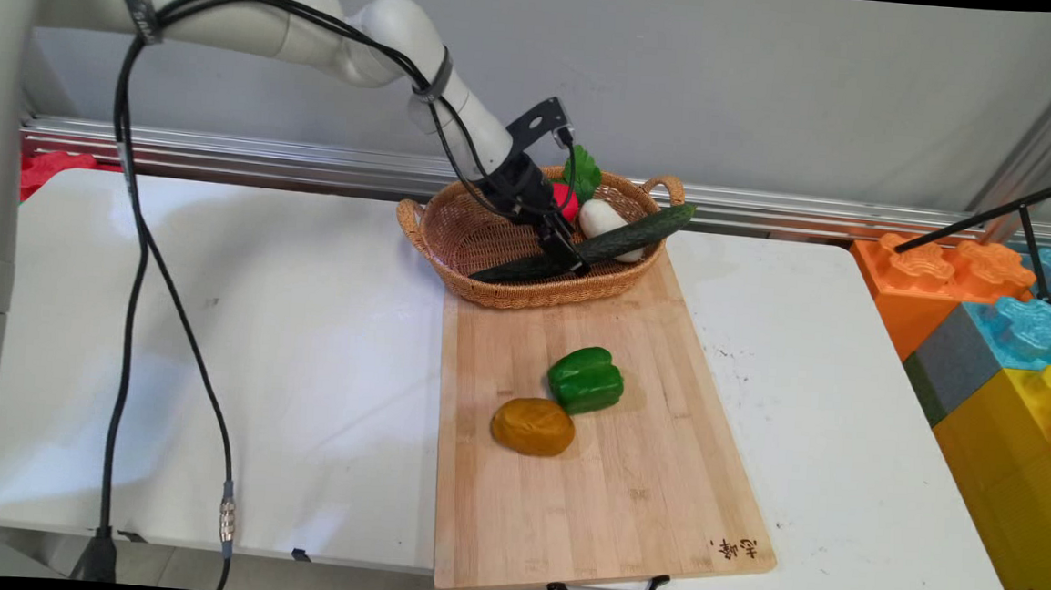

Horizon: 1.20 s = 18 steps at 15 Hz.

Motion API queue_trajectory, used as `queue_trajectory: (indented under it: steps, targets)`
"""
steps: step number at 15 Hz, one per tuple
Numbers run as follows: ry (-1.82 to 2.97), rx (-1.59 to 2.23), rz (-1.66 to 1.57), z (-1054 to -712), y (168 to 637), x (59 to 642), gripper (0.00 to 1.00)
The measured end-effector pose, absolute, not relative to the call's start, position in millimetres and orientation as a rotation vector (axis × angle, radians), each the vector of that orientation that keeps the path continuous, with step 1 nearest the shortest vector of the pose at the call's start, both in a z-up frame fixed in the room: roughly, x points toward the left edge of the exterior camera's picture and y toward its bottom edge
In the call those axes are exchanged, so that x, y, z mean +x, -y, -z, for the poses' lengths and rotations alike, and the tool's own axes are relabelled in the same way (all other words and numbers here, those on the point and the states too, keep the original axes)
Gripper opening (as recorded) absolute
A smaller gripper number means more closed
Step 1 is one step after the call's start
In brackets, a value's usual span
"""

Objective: Pick up the cucumber from the vegetable basket, then place the picked object on the cutting board

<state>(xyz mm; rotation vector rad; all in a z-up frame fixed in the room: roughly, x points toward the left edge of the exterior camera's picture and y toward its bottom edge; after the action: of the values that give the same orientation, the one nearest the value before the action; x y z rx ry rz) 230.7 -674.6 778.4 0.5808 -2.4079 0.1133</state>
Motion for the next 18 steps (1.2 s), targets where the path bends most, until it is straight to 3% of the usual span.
queue_trajectory:
  steps: [1,2,9,18]
  targets:
    - [2.408,0.579,-0.113,-777,676,230,1.0]
    - [2.407,0.577,-0.113,-775,677,228,0.0]
    - [2.41,0.573,-0.097,-776,675,228,0.0]
    - [2.338,0.578,-0.199,-840,654,212,0.0]
